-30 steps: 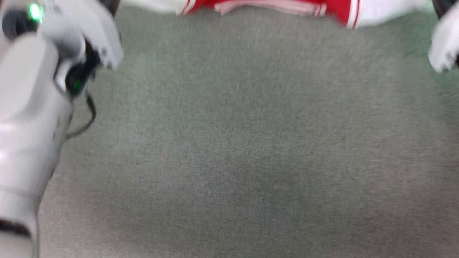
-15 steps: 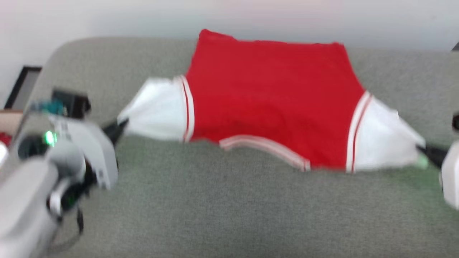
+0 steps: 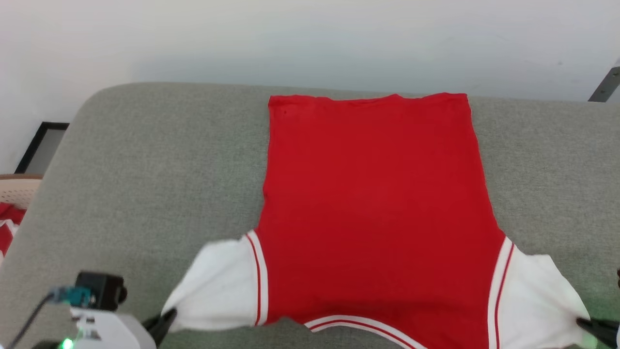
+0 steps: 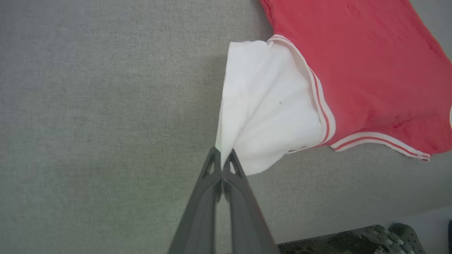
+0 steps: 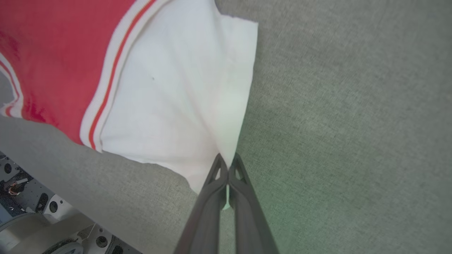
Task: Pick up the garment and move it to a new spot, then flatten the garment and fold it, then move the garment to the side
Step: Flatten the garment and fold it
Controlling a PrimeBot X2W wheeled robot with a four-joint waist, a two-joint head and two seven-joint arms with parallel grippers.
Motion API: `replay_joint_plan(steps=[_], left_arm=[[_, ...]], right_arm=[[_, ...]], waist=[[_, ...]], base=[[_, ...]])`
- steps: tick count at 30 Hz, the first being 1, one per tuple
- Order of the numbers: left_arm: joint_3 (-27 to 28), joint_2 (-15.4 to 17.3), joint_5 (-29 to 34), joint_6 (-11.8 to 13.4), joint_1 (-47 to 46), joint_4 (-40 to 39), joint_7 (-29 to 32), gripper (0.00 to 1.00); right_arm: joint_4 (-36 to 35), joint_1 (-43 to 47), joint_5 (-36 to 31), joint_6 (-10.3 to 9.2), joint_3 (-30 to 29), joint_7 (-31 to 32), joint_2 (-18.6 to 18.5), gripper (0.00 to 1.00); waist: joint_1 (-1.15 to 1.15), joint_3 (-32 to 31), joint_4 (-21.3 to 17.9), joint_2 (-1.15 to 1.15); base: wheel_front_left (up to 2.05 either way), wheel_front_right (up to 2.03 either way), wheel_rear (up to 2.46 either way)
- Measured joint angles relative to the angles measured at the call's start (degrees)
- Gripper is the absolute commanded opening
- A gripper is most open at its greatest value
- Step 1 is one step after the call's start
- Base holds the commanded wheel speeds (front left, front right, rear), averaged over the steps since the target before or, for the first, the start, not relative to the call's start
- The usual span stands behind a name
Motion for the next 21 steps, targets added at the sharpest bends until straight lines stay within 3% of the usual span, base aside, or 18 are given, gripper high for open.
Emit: replay_joint_plan(steps=[4, 12, 13, 14, 15, 17, 18, 21], left_arm=[[-0.09, 0.30, -0.20, 2.04, 3.73, -1.64, -1.56, 0.00], [-1.53, -2.22, 0.37, 1.05, 4.91, 1.63, -3.78, 0.00], [-1.68, -2.64, 0.74, 0.93, 4.66, 2.24, -3.98, 0.00], [-1.85, -2.92, 0.82, 0.66, 4.46, 2.66, -4.03, 0.00], [-1.99, -3.13, 0.99, 0.45, 4.24, 3.08, -4.12, 0.00], [-2.22, -3.54, 1.38, 0.09, 3.72, 3.75, -4.28, 0.00], [-2.31, -3.74, 1.48, -0.03, 3.51, 4.03, -4.42, 0.00], [-2.49, -4.27, 1.77, -0.47, 3.21, 4.63, -4.91, 0.00]], right_arm=[[0.56, 3.91, -1.22, 0.00, -2.40, 0.04, 0.46, 0.00], [3.18, 6.22, -8.12, 0.00, -5.13, 1.04, 5.73, 0.00], [3.64, 6.22, -8.96, 0.00, -5.26, 1.23, 6.44, 0.07], [4.12, 6.21, -9.56, 0.00, -5.41, 1.40, 7.08, 0.26], [4.61, 6.14, -10.51, 0.00, -5.58, 1.45, 7.47, 0.26], [5.20, 6.04, -11.79, 0.00, -5.83, 1.56, 8.27, 0.57], [5.33, 5.92, -12.76, 0.00, -5.91, 1.78, 8.47, 1.00], [5.08, 5.75, -13.83, 0.00, -6.62, 3.07, 9.09, 1.00]], waist=[[0.00, 0.21, 0.39, 0.00], [0.00, 0.77, 0.78, 0.00], [0.00, 0.76, 0.79, 0.00], [0.00, 0.73, 0.81, 0.00], [0.00, 0.72, 0.82, 0.00], [0.00, 0.72, 0.81, 0.00], [0.00, 0.72, 0.81, 0.00], [0.00, 0.69, 0.75, 0.00]], base=[[0.00, 0.00, 0.00], [0.00, 0.00, 0.00], [0.00, 0.00, 0.00], [0.00, 0.00, 0.00], [0.00, 0.00, 0.00], [0.00, 0.00, 0.00], [0.00, 0.00, 0.00], [0.00, 0.00, 0.00]])
